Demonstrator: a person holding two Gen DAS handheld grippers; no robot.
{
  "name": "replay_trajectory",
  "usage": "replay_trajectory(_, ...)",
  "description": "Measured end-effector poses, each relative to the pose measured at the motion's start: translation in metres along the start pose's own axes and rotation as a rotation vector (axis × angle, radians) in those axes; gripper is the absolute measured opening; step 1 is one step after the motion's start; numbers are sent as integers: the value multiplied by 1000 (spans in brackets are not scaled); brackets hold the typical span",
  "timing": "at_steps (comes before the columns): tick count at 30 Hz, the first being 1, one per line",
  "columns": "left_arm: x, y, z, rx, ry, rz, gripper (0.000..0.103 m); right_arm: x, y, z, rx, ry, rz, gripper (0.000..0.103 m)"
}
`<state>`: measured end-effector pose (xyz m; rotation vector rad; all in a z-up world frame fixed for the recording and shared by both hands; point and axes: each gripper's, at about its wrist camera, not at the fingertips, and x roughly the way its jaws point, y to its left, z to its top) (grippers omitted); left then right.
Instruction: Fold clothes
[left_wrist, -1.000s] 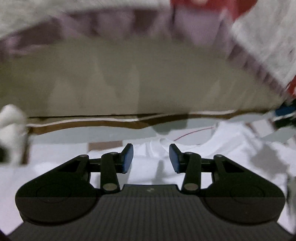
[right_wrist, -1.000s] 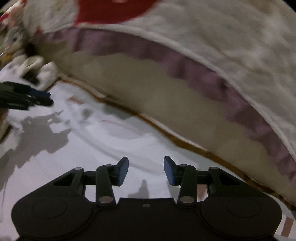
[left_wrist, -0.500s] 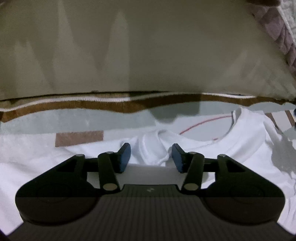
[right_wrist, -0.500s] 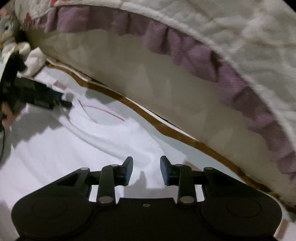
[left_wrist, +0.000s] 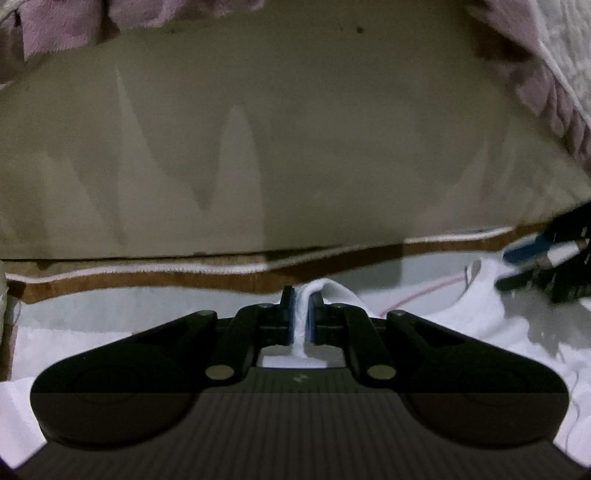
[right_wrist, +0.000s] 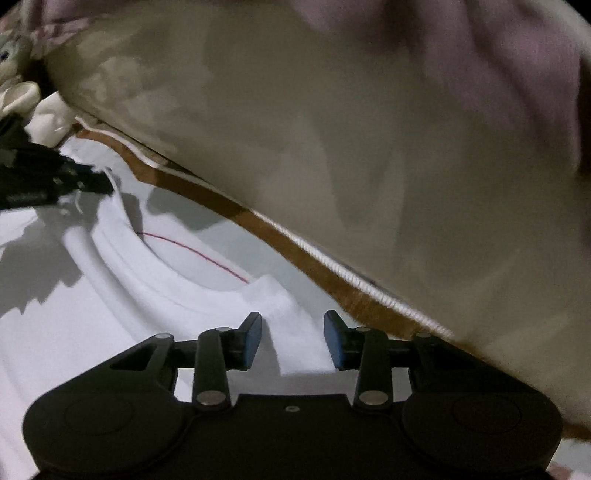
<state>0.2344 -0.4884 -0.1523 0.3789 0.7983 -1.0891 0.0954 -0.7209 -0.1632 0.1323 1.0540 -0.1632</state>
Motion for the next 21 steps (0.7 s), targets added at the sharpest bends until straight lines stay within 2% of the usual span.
replay_trajectory(3,8,1,0,7,8,2,7,10,-2,-10,28,-18,11,53)
replay_trajectory(5,15,3,-1,1,16,-3,7,12,0,-12,32,-39,5,64)
replay_trajectory(6,20,6,-1,-11,34,-10,7,13,1,-13,33,-49,3,64)
replay_trajectory(7,23,9,0,-29,46,-20,7,13,3,-13,24,-59,5,55)
replay_trajectory(8,25,12,1,-47,53,-31,7,10,6,-14,-3,-68,16,18)
replay_trajectory(9,26,15,3,-68,52,-46,7,7,9,-14,-31,-77,27,3)
replay_trajectory(11,23,24,9,-116,47,-77,7,-5,8,-14,-20,-142,20,4)
replay_trajectory(13,17,39,15,-224,39,-153,7,-12,-3,-12,64,-191,5,4)
replay_trajectory(16,14,71,16,-458,44,-323,7,-5,-9,-9,129,-177,-24,4)
replay_trajectory(17,10,77,15,-487,39,-354,8,-3,-10,-8,150,-172,-33,4)
replay_trajectory(19,1,84,15,-504,21,-392,8,2,-14,-5,193,-163,-52,4)
replay_trajectory(20,-7,84,16,-468,7,-384,10,5,-14,-4,203,-157,-65,4)
replay_trajectory(21,-17,80,17,-404,-18,-354,16,9,-8,-4,195,-149,-83,4)
